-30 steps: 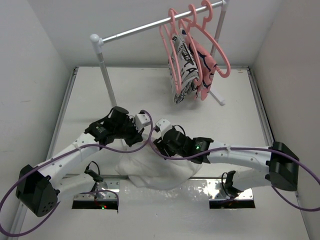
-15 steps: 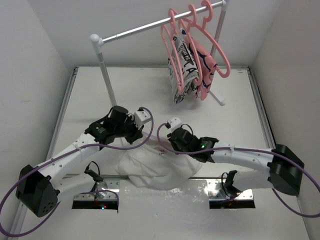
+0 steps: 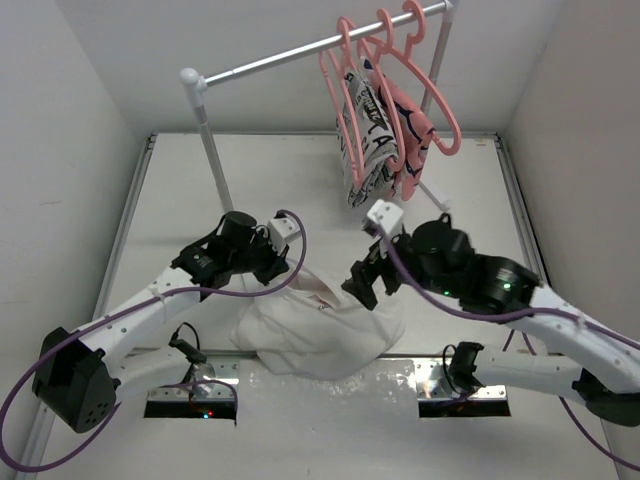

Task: Place the t-shirt on the hanger
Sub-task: Pick up the hanger from the clothesline.

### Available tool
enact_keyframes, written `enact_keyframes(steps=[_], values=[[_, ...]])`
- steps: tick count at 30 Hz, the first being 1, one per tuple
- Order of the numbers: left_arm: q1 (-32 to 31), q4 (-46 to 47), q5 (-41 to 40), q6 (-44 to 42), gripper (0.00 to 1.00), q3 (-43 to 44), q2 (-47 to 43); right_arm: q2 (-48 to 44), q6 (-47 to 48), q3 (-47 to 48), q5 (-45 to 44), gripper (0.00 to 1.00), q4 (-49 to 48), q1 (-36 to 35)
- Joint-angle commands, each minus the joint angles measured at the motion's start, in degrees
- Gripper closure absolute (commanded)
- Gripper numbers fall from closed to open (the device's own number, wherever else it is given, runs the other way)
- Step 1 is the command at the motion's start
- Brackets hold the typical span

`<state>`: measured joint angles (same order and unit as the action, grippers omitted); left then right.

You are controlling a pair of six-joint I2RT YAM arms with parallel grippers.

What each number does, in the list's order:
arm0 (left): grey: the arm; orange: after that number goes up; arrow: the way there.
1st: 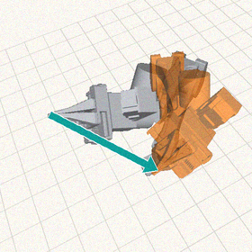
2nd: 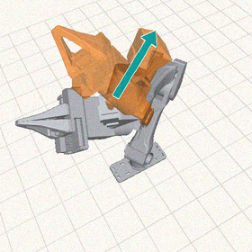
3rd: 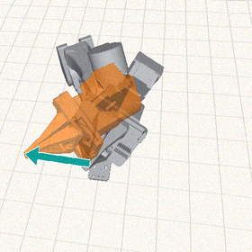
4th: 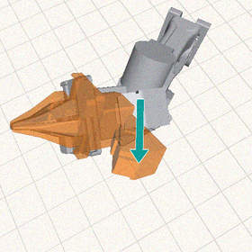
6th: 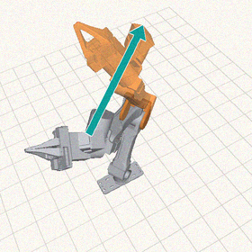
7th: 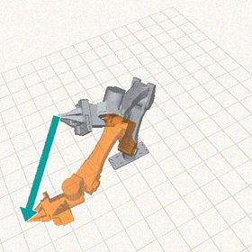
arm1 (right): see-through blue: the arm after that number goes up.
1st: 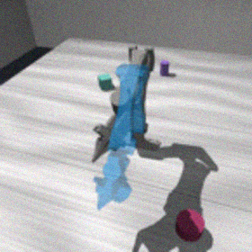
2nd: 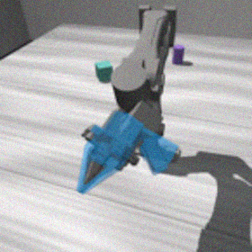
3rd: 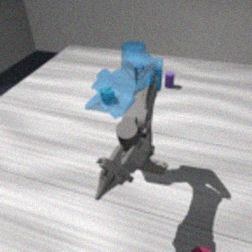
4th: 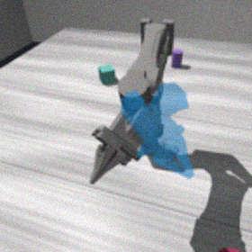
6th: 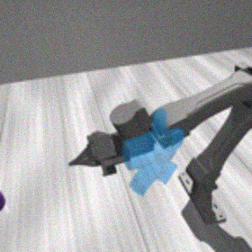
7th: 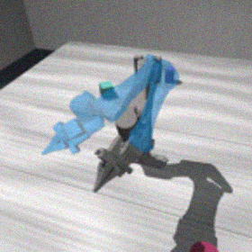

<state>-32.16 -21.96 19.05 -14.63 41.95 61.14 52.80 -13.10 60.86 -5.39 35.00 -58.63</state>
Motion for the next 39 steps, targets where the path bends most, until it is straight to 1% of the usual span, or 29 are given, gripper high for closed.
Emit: enact_keyframes(steps=[1,2,4,5,6,7,8,9,10,11,12,13,14,15,16,18,19,21,22,23,24,25,26,27,28,30,32,35,39], values=[[0.5,3.4,-0.7,1.5,1.0,-0.3,-0.1,1.2,3.8,10.8,1.9,0.06,8.6,-0.1],[0.7,3.4,-0.6,1.5,1.0,-0.3,0.0,2.2,4.1,16.9,0.9,0.1,9.3,-0.1],[0.7,3.4,-0.6,1.5,1.0,-0.2,0.1,4.2,6.2,22.4,-2.3,0.1,9.0,-0.1],[0.8,3.4,-0.7,1.5,1.0,-0.2,0.3,7.0,7.0,28.2,-3.5,0.1,8.7,-0.2],[0.8,3.3,-0.7,1.5,1.0,-0.2,0.5,8.7,7.9,31.3,-6.4,0.1,8.8,-0.1],[0.8,3.3,-0.7,1.5,1.0,0.0,0.6,12.8,10.1,37.5,-8.8,0.1,8.9,-0.1],[0.9,3.3,-0.7,1.5,1.0,0.0,0.6,14.9,10.9,40.4,-11.7,0.1,8.8,-0.1],[0.9,3.3,-0.5,1.5,0.99,0.0,0.6,17.1,12.2,43.4,-19.0,0.13,8.8,-0.1],[0.9,3.3,-0.3,1.5,0.98,0.0,0.6,19.3,12.7,48.9,-22.1,0.15,8.5,0.1],[1.0,3.3,-0.2,1.4,0.97,-0.1,0.5,23.6,14.1,51.8,-24.7,0.16,8.4,0.4],[1.0,3.3,-0.2,1.4,0.97,-0.1,0.4,25.9,16.1,54.9,-26.5,0.17,8.7,0.7],[1.2,3.3,-0.2,1.4,0.96,-0.2,0.1,28.2,16.4,61.2,-28.1,0.17,9.1,2.5],[1.5,3.3,-0.3,1.4,0.96,-0.2,0.1,32.3,16.6,64.1,-28.1,0.18,10.3,3.6],[1.6,3.3,-0.5,1.5,0.96,-0.3,-0.1,33.8,16.4,66.5,-28.3,0.19,10.5,4.6],[1.7,3.4,-0.6,1.5,0.96,-0.3,-0.2,34.9,16.4,68.1,-30.0,0.23,10.0,5.7],[1.7,3.6,-0.7,1.5,0.96,-0.5,-0.5,34.9,16.3,66.6,-30.9,0.3,5.5,6.2],[1.7,3.7,-0.6,1.5,0.96,-0.6,-0.6,34.7,16.4,64.4,-30.4,0.33,3.8,6.9],[1.8,3.8,-0.7,1.6,0.96,-0.6,-0.7,35.1,16.2,63.5,-27.8,0.36,1.2,7.7],[1.8,3.8,-0.6,1.5,0.96,-0.6,-0.7,35.8,16.0,64.0,-27.1,0.41,1.2,8.7],[1.8,3.9,-0.5,1.5,0.96,-0.6,-0.7,36.9,15.6,64.7,-24.9,0.43,2.9,9.6],[1.8,4.0,-0.6,1.5,0.96,-0.6,-0.7,39.5,13.7,67.0,-23.5,0.44,4.0,12.3],[1.8,4.0,-0.4,1.4,0.96,-0.6,-0.7,40.9,12.1,68.4,-21.0,0.45,7.1,14.2],[1.8,4.0,-0.5,1.4,0.96,-0.7,-0.8,42.2,8.2,69.7,-16.8,0.44,8.3,16.1],[1.8,4.0,-0.4,1.4,0.96,-0.7,-0.9,43.9,7.1,70.9,-15.5,0.44,8.8,18.9],[1.8,4.0,-0.5,1.4,0.96,-0.8,-1.2,44.1,6.6,70.6,-14.7,0.44,8.4,19.9],[1.8,4.0,-0.5,1.5,0.96,-0.9,-1.6,44.1,4.4,68.4,-9.0,0.43,7.1,23.7],[1.8,4.1,-0.5,1.4,0.96,-1.0,-1.7,44.2,2.3,66.9,-0.6,0.41,5.0,25.7],[1.9,4.2,-0.5,1.5,0.96,-1.0,-1.6,45.8,2.4,66.1,2.7,0.39,5.2,26.3],[1.8,4.2,-0.6,1.5,0.96,-1.0,-1.6,46.3,2.3,64.7,3.5,0.4,3.8,26.5]])
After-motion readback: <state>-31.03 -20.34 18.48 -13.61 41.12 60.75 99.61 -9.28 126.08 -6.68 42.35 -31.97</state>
